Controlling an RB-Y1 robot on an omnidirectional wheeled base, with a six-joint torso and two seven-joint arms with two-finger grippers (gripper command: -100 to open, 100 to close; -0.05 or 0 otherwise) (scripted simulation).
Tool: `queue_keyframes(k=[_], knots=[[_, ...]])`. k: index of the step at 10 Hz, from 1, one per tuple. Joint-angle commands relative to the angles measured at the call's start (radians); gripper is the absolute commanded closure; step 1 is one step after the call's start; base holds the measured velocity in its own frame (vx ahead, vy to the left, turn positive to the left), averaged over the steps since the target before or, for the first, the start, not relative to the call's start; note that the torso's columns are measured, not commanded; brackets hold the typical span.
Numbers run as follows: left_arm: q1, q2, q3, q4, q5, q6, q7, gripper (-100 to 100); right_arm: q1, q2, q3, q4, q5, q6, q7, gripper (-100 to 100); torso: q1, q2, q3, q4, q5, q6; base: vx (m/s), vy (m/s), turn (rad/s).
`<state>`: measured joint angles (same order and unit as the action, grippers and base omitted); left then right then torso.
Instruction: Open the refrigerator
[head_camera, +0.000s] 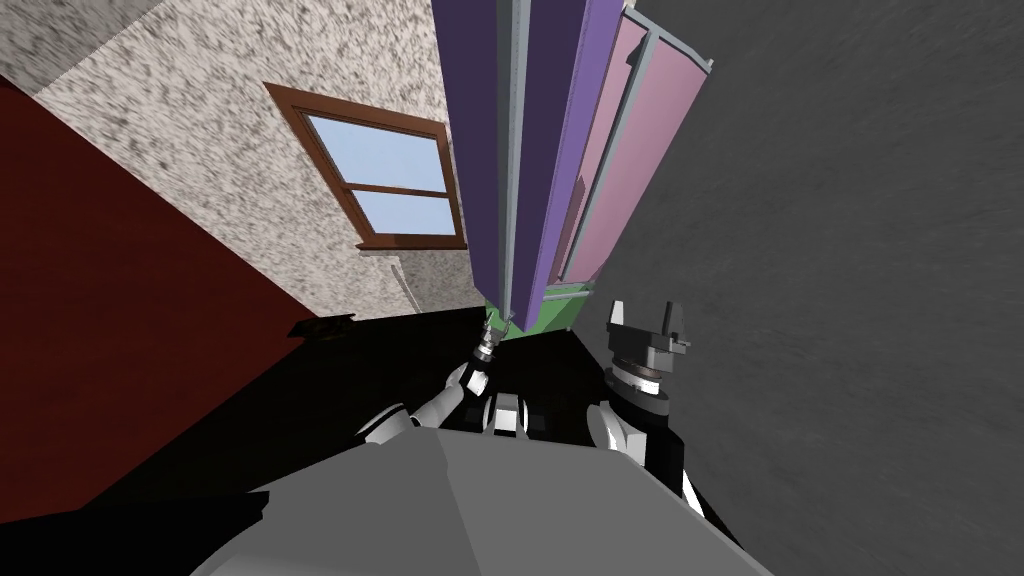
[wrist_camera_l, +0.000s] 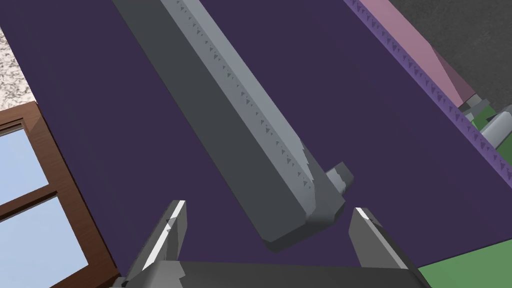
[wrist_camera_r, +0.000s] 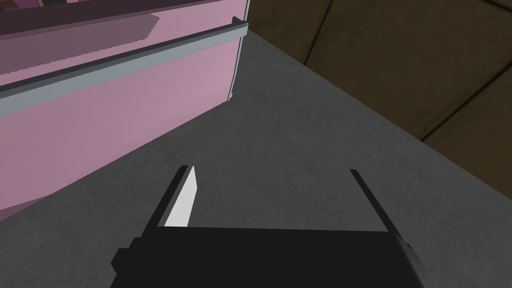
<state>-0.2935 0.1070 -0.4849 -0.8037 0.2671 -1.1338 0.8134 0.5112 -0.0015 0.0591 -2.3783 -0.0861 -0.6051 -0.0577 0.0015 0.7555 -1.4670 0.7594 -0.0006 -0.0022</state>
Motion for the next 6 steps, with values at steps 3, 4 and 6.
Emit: queue_keyframes(k=[3,4,6], knots=[[-0.01,0.005,0.008,-0.038,0.004,-0.013,0.004,-100,0.0,0.0,0.0,0.0,0.0,0.0,0.0,0,0.001,-0.001,-0.001,0.0,0.0,0.0,0.002,-0.001,-0.001],[-0.01,0.005,0.008,-0.044,0.004,-0.013,0.004,-100,0.0,0.0,0.0,0.0,0.0,0.0,0.0,0,0.001,0.0,0.0,0.0,0.0,0.0,0.0,0.0,0.0],[-0.028,-0.001,0.018,-0.047,0.006,0.01,-0.002,-100,0.0,0.0,0.0,0.0,0.0,0.0,0.0,0,0.002,0.002,0.001,0.002,0.0,0.0,-0.043,0.026,-0.036]])
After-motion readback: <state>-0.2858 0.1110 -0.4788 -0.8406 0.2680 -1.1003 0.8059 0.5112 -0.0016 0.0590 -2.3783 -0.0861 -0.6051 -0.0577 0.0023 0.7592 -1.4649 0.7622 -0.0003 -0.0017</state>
